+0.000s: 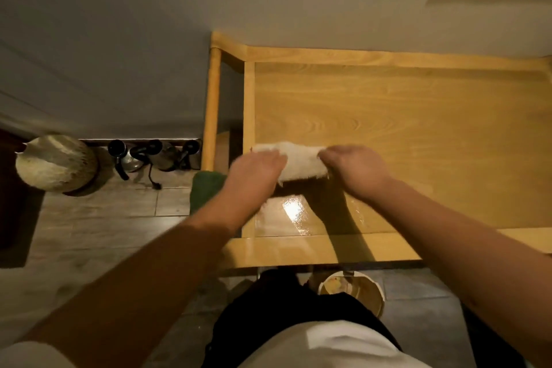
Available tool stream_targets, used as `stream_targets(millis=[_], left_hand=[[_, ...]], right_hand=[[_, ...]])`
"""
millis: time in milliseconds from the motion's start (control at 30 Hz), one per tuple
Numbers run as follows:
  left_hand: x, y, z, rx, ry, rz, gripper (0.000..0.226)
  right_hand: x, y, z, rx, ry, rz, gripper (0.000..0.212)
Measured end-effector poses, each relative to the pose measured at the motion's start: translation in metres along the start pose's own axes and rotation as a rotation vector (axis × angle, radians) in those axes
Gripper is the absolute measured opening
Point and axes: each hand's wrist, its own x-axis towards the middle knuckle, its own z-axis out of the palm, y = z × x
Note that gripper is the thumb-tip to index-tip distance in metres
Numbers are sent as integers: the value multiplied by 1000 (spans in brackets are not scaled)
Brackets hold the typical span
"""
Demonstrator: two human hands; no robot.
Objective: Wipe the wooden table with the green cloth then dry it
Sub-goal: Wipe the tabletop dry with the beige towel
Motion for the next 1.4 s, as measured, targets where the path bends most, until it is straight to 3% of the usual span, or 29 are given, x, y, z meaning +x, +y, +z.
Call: stream_targets(millis=[33, 100, 200, 300, 400, 600, 667, 733, 833, 1067, 1167, 1400], left_hand=[[-20, 13, 17, -8, -13, 7, 39], [-56, 35, 50, 16, -224, 9, 48], [-93, 55, 87, 55, -519, -86, 74], [-105, 63, 95, 41, -548, -143, 93], [-109, 64, 93, 70, -595, -123, 99], [-131, 71, 100, 97, -583, -79, 100], [-138, 69, 99, 99, -551, -91, 99], [-139, 62, 93, 85, -484, -125, 97], [-132, 45, 75, 40, -334, -205, 89], [-74, -47, 28, 201, -75, -437, 72], [-39, -91, 18, 180, -76, -453, 70], [49, -147, 29, 155, -241, -377, 75]], right_hand=[[-19, -7, 17, -17, -63, -24, 25], [-55, -22, 52, -43, -170, -93, 24], [-90, -36, 92, 7, -272, -64, 43], [-104, -43, 105, 96, -273, 35, 58], [-109, -45, 108, 108, -247, 9, 54], [-122, -41, 114, 78, -244, -13, 58], [-124, -47, 114, 28, -196, 3, 70], [-120, -57, 111, 52, -105, 34, 80], [-101, -81, 106, 175, 16, 58, 76], [-31, -137, 123, 329, -91, 218, 95], [-20, -140, 138, 257, -95, 276, 93], [-14, -141, 147, 290, -36, 402, 77]])
